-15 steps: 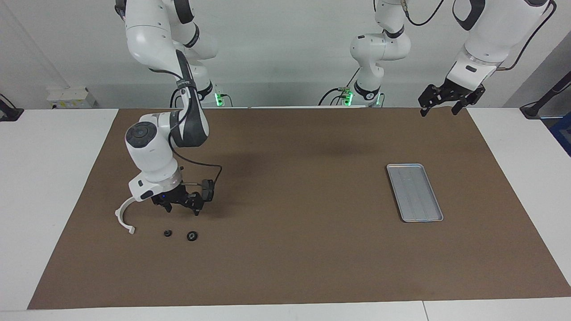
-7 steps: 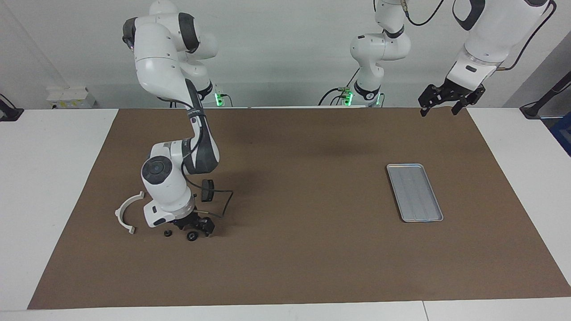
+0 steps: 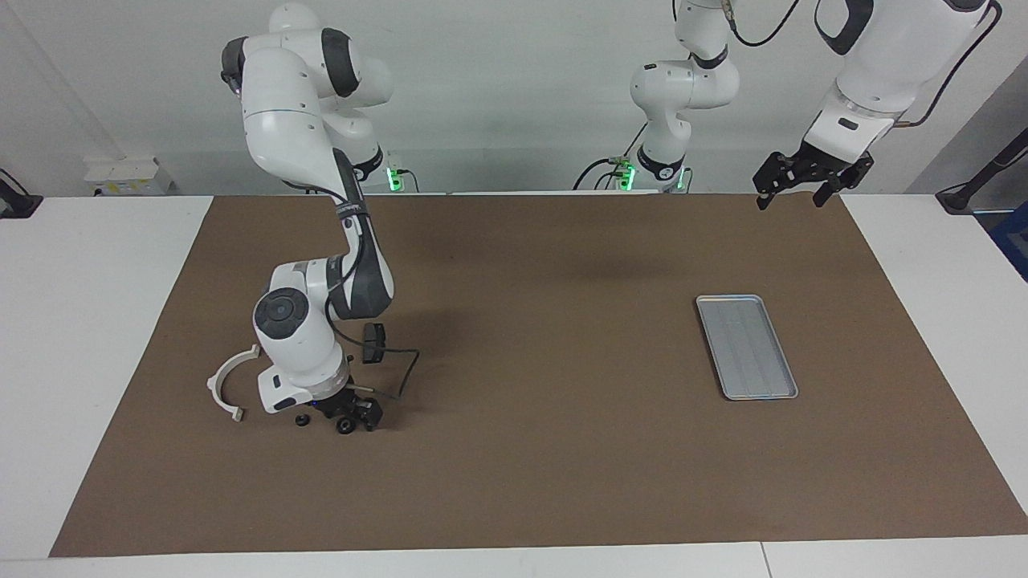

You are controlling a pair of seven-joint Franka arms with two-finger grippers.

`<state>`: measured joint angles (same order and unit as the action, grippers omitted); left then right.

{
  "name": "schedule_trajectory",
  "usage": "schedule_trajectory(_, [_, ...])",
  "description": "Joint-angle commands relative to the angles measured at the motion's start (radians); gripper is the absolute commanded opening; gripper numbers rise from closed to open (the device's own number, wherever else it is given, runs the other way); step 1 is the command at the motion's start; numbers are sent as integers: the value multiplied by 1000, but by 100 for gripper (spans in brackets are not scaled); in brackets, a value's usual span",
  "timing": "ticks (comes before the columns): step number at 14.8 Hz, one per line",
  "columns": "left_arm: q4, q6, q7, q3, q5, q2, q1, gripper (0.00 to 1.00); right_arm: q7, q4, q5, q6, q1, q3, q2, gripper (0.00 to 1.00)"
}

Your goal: Pick bearing gear from pile to tray

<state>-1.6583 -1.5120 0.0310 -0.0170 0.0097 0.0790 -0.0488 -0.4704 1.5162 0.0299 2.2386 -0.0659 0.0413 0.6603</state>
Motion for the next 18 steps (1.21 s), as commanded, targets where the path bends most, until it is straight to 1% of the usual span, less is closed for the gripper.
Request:
schedule_trajectory(1, [-35,1,1,8,-11,34,-10,100,-19,-22,15,-25,15,8,10,39])
schedule_trajectory(2, [-35,1,1,8,-11,34,-10,100,-19,-21,16,-27,17,8,10,18])
schedule_trajectory(3, [-35,1,1,8,-11,34,-8,100,-19,-21,18,-27,18,8,10,0])
schedule_trajectory(8, [-35,1,1,8,-11,34,-10,100,-11,-16,25,-31,15,9,8,0])
schedule_trajectory(10, [-35,1,1,8,-11,34,-8,100,-7,-25,31,-72,12,8,7,0])
schedule_trajectory(11, [-35,-1,1,8,-11,34,-10,100,10,-49,41,-132,9,8,5,0])
schedule_trajectory(12, [-35,1,1,8,-11,34,-8,100,27,-98,62,-210,3,8,5,0])
schedule_trajectory(13, [-35,1,1,8,-11,34,-10,100,30,-156,79,-296,0,15,-2,0])
schedule_trajectory(15, [-35,1,1,8,-11,34,-10,100,29,-235,78,-472,-28,25,-33,0])
schedule_trajectory(17, [-35,1,1,8,-11,34,-8,100,-23,-277,53,-600,-98,25,-82,0])
schedule_trajectory(18, [-35,1,1,8,-11,34,-10,100,-112,-281,27,-637,-135,25,-106,0])
